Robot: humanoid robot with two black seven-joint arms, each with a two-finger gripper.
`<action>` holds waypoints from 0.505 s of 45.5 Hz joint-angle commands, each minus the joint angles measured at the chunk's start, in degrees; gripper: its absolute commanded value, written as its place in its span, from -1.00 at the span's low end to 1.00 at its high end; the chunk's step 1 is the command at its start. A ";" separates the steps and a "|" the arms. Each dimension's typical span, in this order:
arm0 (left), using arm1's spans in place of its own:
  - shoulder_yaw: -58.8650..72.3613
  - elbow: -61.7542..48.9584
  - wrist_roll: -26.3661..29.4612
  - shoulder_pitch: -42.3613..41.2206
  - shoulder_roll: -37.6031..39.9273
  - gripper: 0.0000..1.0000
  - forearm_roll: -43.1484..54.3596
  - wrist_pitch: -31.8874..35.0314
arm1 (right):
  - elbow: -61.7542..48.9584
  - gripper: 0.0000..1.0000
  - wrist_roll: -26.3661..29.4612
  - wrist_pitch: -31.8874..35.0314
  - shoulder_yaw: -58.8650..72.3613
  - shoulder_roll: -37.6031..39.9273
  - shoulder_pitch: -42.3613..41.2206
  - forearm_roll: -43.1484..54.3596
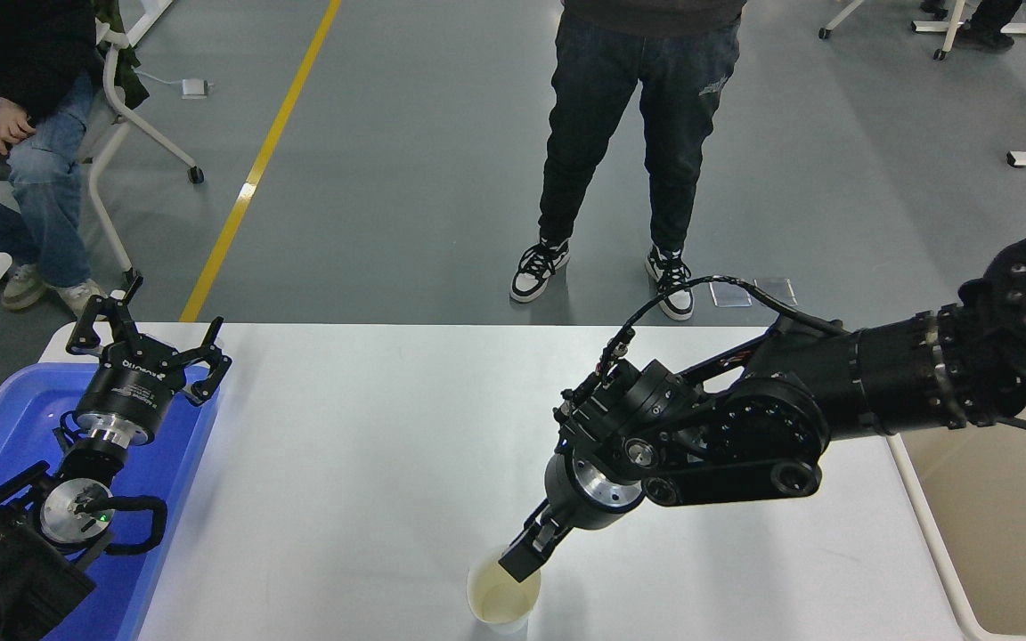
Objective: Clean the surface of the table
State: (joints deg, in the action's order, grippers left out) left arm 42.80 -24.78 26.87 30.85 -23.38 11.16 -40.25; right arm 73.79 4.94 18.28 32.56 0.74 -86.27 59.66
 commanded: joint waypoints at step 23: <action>0.00 0.00 0.02 0.00 0.00 1.00 0.00 0.00 | -6.38 0.60 -3.36 -0.44 0.40 -0.74 7.26 1.34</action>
State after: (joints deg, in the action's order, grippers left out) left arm 42.80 -24.79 26.89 30.85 -23.38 11.16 -40.25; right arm 68.71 3.45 17.88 32.85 0.07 -80.72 60.59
